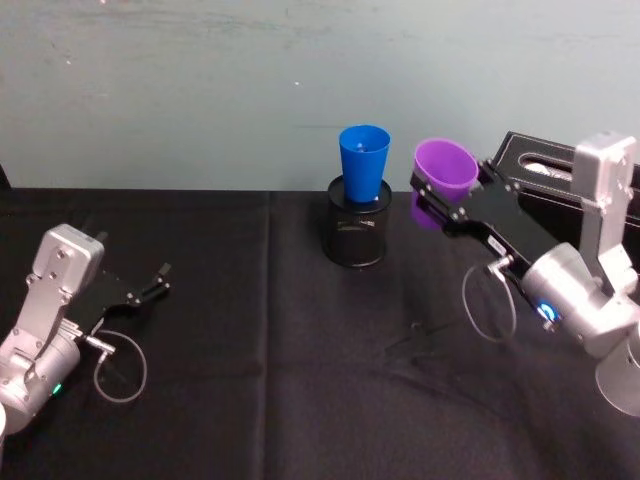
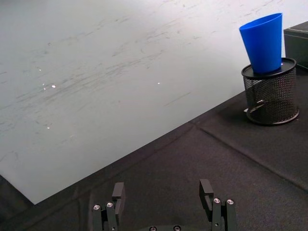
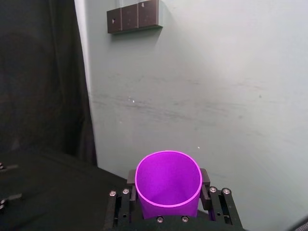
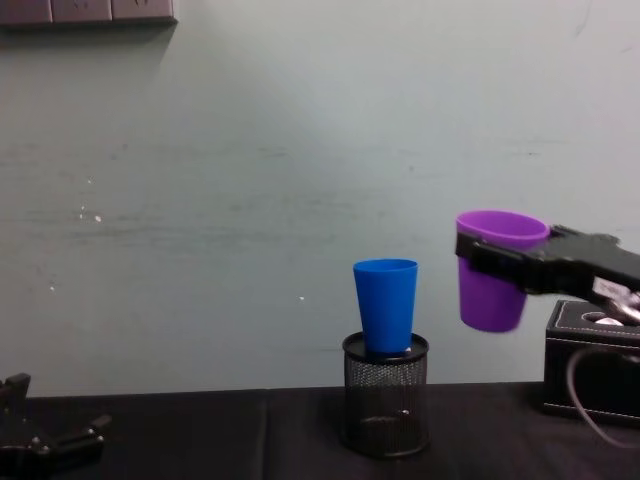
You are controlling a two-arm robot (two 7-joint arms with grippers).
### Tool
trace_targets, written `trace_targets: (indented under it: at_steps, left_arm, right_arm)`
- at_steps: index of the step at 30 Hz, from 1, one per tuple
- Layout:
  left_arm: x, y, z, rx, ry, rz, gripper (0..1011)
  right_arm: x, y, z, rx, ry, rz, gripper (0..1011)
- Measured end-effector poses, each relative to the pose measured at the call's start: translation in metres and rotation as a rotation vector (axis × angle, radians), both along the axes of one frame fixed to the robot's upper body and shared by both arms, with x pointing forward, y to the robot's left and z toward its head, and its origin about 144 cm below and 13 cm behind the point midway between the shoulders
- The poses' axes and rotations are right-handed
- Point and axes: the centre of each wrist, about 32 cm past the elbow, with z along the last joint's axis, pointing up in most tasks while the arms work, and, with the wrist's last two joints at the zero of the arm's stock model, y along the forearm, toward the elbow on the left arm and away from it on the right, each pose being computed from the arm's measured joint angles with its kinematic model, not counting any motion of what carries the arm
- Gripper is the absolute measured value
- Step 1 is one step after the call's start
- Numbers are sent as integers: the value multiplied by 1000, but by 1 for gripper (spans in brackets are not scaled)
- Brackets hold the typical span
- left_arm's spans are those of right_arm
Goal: Pick up one cup with a gripper and tap it against the other cup.
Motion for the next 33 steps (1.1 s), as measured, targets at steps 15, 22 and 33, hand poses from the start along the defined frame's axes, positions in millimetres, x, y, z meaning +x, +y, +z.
trace_targets:
  at_steps: [15,22,33]
  left_arm:
    - [0,0,0,0,0,0,1011]
    - [0,0,0,0,0,0,1011]
    - [0,0,0,0,0,0,1011]
  right_arm:
    - [32,5,14,12,-18,12,735]
    - [43,5,17,19,-28,20,734]
    - [60,6,24,17,-52,32,734]
